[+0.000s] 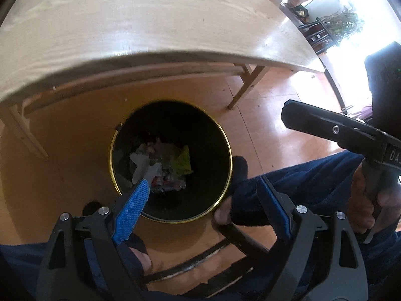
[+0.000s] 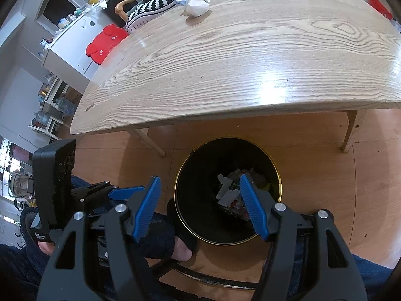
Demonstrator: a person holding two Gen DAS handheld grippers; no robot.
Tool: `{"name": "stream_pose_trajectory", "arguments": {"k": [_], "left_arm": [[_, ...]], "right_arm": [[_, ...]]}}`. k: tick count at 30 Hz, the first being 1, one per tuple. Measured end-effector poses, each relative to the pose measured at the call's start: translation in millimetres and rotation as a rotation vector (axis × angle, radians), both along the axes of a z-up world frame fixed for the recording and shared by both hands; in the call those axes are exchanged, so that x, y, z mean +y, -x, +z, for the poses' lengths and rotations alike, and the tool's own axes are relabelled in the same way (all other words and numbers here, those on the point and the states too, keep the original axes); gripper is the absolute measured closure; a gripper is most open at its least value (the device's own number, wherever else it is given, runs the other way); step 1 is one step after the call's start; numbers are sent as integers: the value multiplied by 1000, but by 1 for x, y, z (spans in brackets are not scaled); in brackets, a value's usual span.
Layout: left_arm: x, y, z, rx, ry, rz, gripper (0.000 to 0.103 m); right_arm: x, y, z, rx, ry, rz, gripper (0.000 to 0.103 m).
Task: Collect trash
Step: 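Grasp the green-white cup with the left tool while the right tool grasps the blue wrapper and tissue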
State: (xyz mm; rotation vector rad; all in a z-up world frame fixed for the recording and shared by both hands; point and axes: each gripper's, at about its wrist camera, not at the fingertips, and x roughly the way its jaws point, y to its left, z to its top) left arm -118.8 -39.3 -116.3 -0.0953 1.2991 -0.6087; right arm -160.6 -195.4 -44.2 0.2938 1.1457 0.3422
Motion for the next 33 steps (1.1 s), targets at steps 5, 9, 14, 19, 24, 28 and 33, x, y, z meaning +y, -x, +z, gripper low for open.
{"name": "stream_pose_trajectory", "arguments": {"k": [5,9,14,19,24,28,33], "left_arm": [[7,-7,30,-142,-35,19,18],[16,-31,64,-264,-79,54,15],[15,-89,107,-463,-162,87,9],[-4,-173,119,-545,-236,118,9],[-28,-254,109,-564,-208,125,8],[-48,-319,80,-521,-229,139,8],[-54,-358,55,-456,-210,155,8]], "right_arm": [[-1,-10,19,-49,1,-9,35],[-2,-39,47,-111,22,-21,34],[-15,-87,74,-163,23,-66,33],[-36,-151,88,-195,41,-120,30],[-59,-183,75,-187,34,-185,29],[-60,-205,57,-137,21,-153,29],[-57,-234,50,-134,31,-116,29]]}}
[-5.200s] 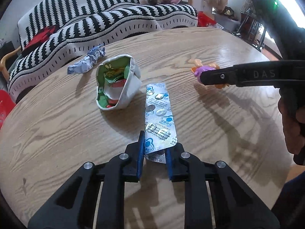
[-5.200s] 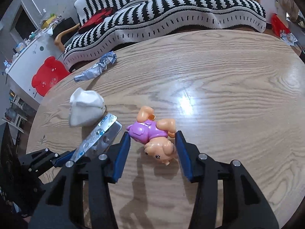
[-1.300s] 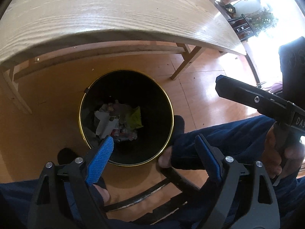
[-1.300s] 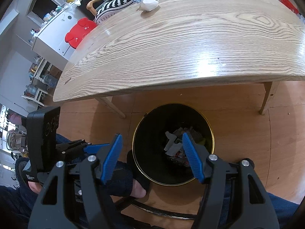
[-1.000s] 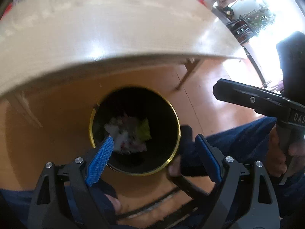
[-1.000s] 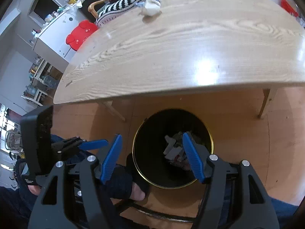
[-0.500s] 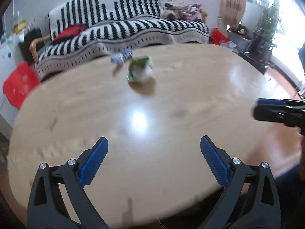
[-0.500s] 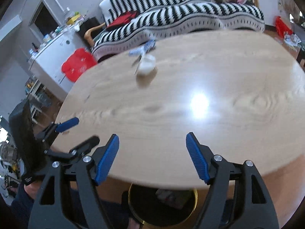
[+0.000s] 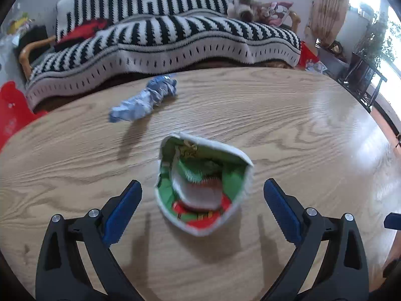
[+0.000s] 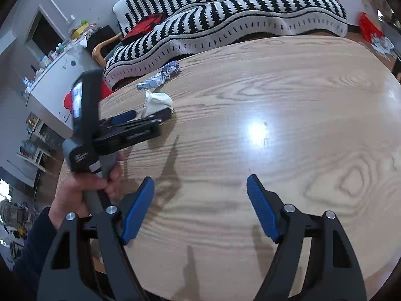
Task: Collect trash
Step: 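Grasp the green-white cup with the left tool while the right tool grasps the blue wrapper and tissue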
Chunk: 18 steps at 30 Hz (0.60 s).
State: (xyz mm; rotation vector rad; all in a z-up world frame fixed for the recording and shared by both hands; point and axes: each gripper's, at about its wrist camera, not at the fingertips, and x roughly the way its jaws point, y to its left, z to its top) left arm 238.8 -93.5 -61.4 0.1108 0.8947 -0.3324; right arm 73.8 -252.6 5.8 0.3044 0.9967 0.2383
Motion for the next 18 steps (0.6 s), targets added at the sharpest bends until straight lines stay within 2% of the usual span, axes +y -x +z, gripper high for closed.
{"name": "stream_pose_trajectory", "arguments": {"k": [1,2,3,9,13,16,18], "left_arm": [[-1,-3,-4,-4,-1,-4,9],[-1,-3,-7,-5,-3,-7,13],[0,-5,-9,-4,3,-11,32],[16,8,-7,-24,3,-8,38],[52,35,1,-9,7,42,38],[74,55,12,-3,-23,83,38],[89,75,22,0,1,113,38]], "right_arm": [[0,-5,0,0,-2,1,29],[-2,-16,-2,-1,2,-2,29],[-1,-22,-3,-2,7,-5,29],[2,-84,-9,9,5,-33,29],[45,-136,-11,11,54,10,29],[81,-185,-14,49,-1,8,29],[101,-211,-16,72,-34,-33,29]]}}
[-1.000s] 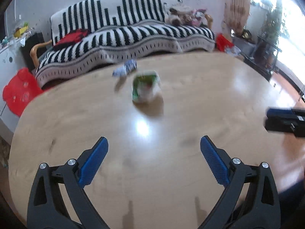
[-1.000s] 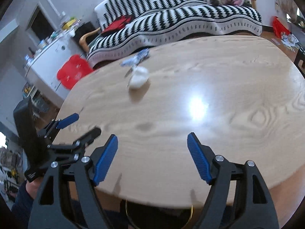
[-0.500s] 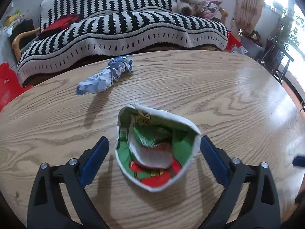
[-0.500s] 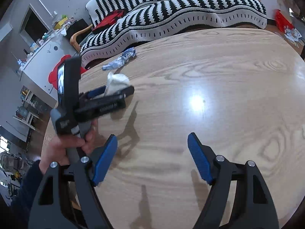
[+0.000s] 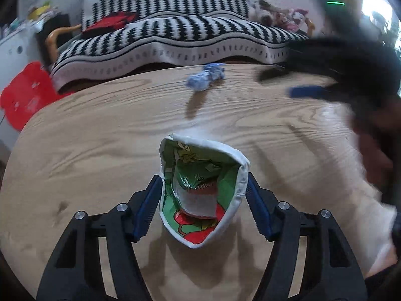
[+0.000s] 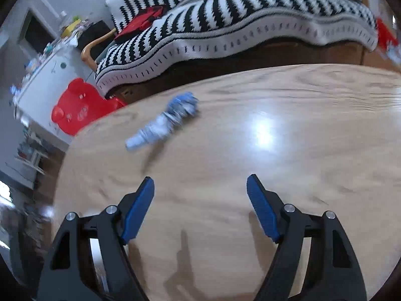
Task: Collect trash
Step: 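Grasp the green-white cup with the left tool while the right tool grasps the blue wrapper and tissue, then carry the cup and wrapper over the bin and open both tools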
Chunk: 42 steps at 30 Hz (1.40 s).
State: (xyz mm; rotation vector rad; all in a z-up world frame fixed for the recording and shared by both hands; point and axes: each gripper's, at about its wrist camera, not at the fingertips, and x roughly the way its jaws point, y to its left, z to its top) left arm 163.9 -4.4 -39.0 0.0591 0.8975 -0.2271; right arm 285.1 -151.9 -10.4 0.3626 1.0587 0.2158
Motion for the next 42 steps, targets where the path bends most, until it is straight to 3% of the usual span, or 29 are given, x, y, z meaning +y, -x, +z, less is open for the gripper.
{"name": "stream_pose_trajectory", "arguments": {"k": [5,10,12,14,16,21,24,32,42], "left_arm": [[18,41,10,-18,7,21,38],[29,42,7,-8,-2,35,38],[36,38,6,4,12,56,38],[44,35,8,10,34,79,38],[49,34,11,6,40,88,38],[48,42,15,-5,31,85,38],[37,58,17,-10,9,52,38],[-4,148,16,-17,1,-56,38],[-38,251,-5,0,-12,-183,38]], "right_arm": [[47,-62,-14,38,59,-70,28],[75,-83,-35,48,177,-71,28],[84,-81,-39,24,252,-46,39],[89,-73,-41,8,298,-10,77],[86,-58,-41,14,299,20,82],[66,26,-31,-23,341,108,83],[33,100,-21,-35,304,134,83],[-33,277,-7,-74,238,130,83],[-24,422,-16,-89,188,205,83]]}}
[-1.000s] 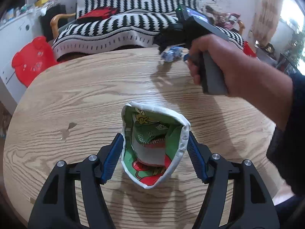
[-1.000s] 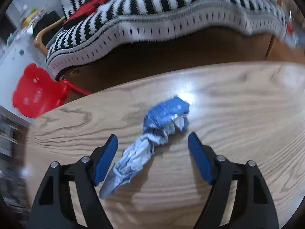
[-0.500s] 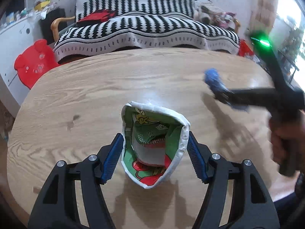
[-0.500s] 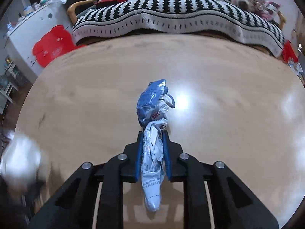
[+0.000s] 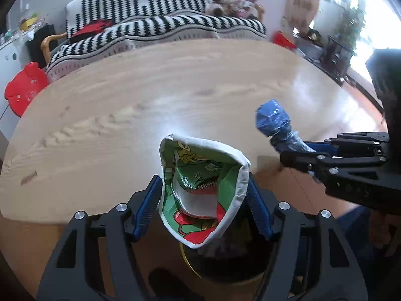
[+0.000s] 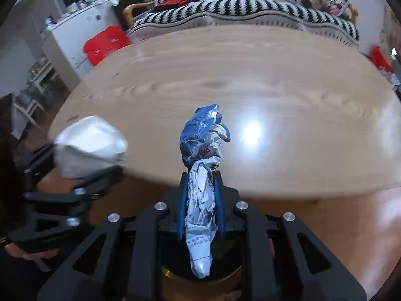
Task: Collect trash
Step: 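Carry the cup and wrapper over the bin and open both tools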
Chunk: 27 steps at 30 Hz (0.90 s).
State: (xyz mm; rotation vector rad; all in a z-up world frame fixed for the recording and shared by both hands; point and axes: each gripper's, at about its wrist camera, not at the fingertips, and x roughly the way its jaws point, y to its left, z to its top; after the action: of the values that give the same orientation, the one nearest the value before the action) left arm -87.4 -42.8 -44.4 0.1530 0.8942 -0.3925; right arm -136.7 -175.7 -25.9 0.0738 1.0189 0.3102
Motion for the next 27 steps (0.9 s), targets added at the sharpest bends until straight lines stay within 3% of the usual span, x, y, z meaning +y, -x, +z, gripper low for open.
{"name": "stream_pose_trajectory", "arguments": {"k": [7,11,15,27], "left_arm": [[-3,36,-30,118,11,-64,38],[-10,34,-50,215,22,-103,37],[-16,27,-65,271,10,-114,37],[-17,16,-71,289,-6,-101,37]], "right_arm": [[-4,47,-27,126,-58,5,83],[-5,43,-45,226,-131,0,83],[-10,32,-43,235,-156,-19,83],[-14,21,-41,258,-194,-30,83]]}}
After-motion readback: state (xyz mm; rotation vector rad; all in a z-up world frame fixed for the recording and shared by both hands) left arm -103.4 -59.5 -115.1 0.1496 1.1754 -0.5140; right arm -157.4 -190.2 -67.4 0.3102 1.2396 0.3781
